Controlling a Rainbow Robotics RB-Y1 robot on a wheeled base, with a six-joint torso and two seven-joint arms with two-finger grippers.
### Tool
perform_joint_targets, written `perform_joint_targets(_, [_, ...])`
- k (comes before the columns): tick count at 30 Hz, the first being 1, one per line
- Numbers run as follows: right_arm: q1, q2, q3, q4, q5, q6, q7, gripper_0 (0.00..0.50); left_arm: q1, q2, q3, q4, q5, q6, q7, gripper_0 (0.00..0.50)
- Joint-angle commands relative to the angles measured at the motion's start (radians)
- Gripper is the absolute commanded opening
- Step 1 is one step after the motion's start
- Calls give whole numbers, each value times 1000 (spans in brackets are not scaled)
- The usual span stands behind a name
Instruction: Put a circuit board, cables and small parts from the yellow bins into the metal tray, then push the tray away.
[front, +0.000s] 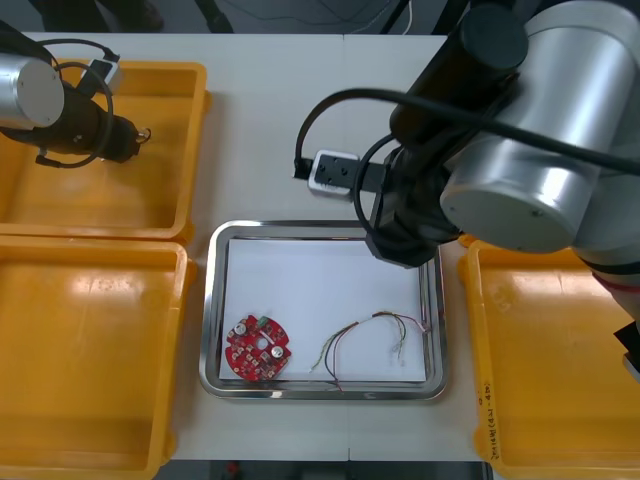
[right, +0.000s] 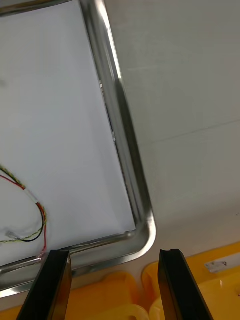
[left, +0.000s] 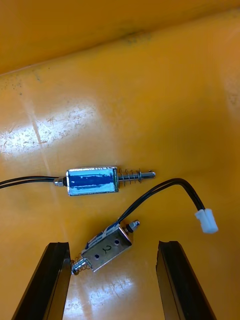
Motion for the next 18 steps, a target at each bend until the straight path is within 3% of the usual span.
perform_joint_targets(1, [-38, -1, -144, 11, -5, 5, -50, 500, -50, -12, -28, 12, -2, -41, -72, 500])
perform_joint_targets(18, [-38, -104, -519, 215, 15, 5, -63, 500, -50, -12, -108, 89, 33, -143, -95, 500])
